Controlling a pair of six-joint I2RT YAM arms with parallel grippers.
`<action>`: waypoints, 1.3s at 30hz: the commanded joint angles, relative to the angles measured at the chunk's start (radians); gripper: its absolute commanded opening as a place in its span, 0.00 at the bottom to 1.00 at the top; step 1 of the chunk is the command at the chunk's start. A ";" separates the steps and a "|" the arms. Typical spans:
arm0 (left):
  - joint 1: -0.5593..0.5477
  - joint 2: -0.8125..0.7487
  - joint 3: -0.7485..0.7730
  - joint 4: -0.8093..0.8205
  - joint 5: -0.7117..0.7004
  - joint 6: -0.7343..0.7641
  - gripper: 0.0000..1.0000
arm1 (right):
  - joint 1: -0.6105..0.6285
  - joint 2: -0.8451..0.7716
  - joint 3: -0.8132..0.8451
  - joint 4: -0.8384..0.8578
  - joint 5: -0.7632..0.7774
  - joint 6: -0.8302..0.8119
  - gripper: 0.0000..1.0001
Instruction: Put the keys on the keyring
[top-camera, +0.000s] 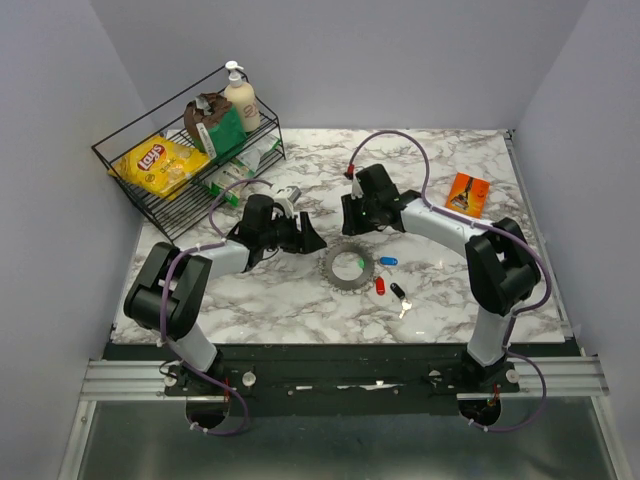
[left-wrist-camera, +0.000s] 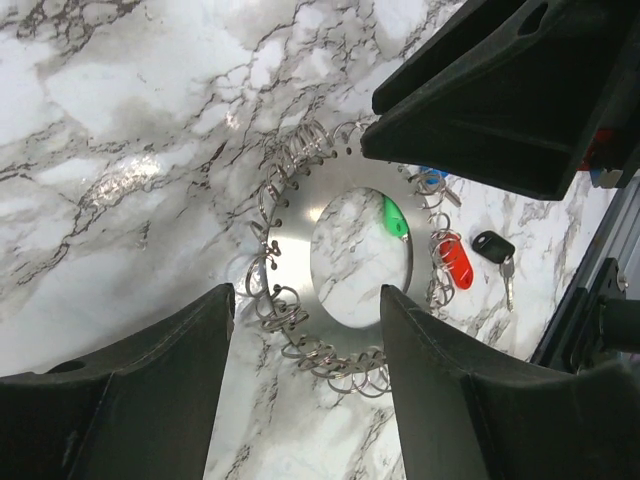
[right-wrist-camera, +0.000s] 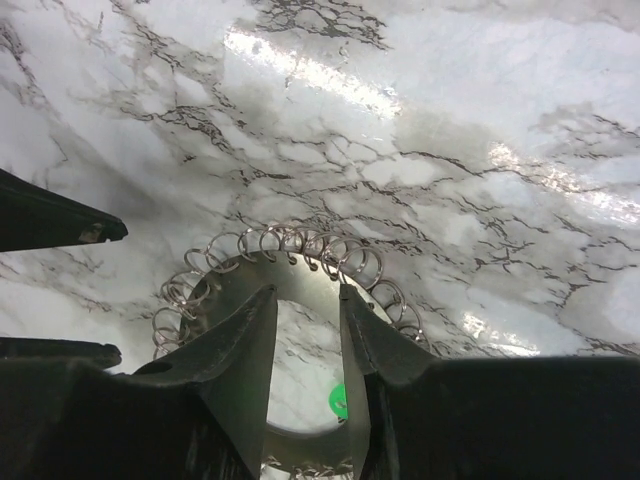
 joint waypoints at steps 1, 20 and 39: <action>-0.006 -0.038 0.028 -0.010 -0.021 0.005 0.69 | -0.017 -0.046 -0.041 -0.019 0.034 -0.015 0.43; -0.075 0.020 0.194 -0.152 -0.015 0.005 0.68 | -0.159 -0.066 -0.106 0.047 -0.176 0.020 0.43; -0.198 0.089 0.277 -0.440 -0.050 0.035 0.36 | -0.165 -0.039 -0.137 0.049 -0.210 0.037 0.42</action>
